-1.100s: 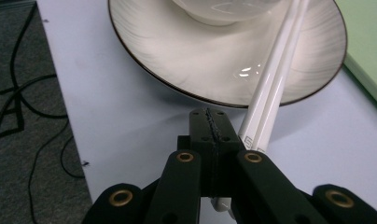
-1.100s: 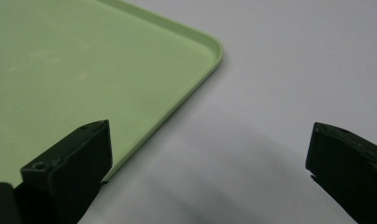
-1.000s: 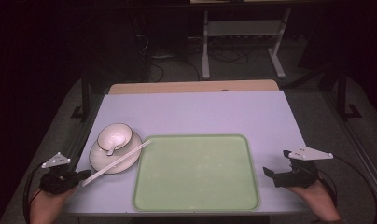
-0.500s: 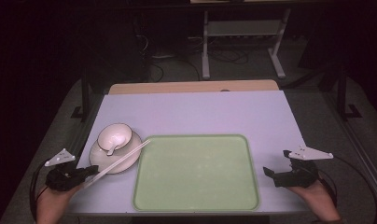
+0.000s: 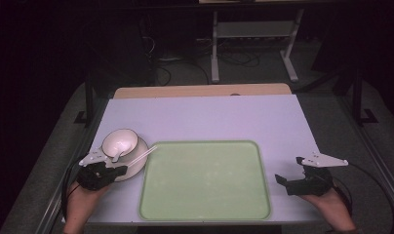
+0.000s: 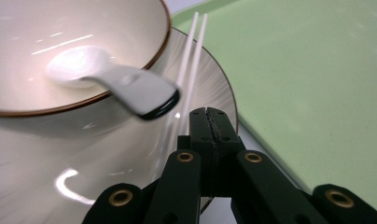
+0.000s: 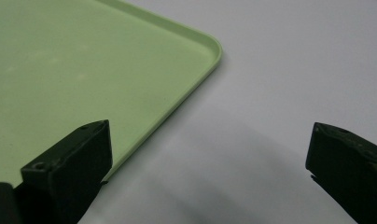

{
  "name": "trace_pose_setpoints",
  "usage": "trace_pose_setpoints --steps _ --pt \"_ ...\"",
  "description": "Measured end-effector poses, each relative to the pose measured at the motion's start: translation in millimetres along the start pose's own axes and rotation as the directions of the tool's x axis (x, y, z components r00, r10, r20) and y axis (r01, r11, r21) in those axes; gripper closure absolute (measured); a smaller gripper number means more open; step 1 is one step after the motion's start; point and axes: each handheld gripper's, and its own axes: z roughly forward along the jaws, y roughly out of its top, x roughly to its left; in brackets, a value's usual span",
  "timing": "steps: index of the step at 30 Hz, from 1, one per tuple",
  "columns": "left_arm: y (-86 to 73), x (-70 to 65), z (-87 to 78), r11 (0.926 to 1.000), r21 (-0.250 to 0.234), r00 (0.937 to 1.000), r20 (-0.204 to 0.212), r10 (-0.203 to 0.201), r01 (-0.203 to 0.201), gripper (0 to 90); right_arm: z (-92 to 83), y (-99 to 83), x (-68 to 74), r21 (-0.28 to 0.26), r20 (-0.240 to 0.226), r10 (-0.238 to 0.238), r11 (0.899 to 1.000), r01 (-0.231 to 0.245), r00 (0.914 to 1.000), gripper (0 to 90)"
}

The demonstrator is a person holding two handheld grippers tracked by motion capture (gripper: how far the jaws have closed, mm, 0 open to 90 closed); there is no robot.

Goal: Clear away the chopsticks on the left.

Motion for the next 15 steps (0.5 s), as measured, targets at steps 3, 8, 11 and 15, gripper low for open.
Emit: trace_pose_setpoints --steps 3,8,11,15 --pt "0.6 -2.8 8.2 0.9999 0.017 0.9999 -0.01 0.002 -0.002 89.9 -0.1 0.1 0.1 -0.001 0.001 0.001 1.0 -0.001 1.0 0.0" --pt "1.1 -1.1 15.0 0.9994 0.032 0.9991 -0.042 -0.008 0.01 89.9 0.2 0.0 0.0 0.001 0.001 0.0 1.0 0.0 1.0 0.0" --pt "1.3 0.1 17.1 0.9994 0.03 0.998 -0.062 -0.016 0.018 89.9 -0.1 0.1 0.0 0.0 0.001 0.0 1.0 0.0 1.0 0.0" --pt "1.9 0.7 18.1 0.9996 0.022 0.9972 -0.073 -0.017 0.019 89.9 -0.1 0.0 -0.2 0.0 0.002 0.0 1.0 0.0 1.0 0.0"
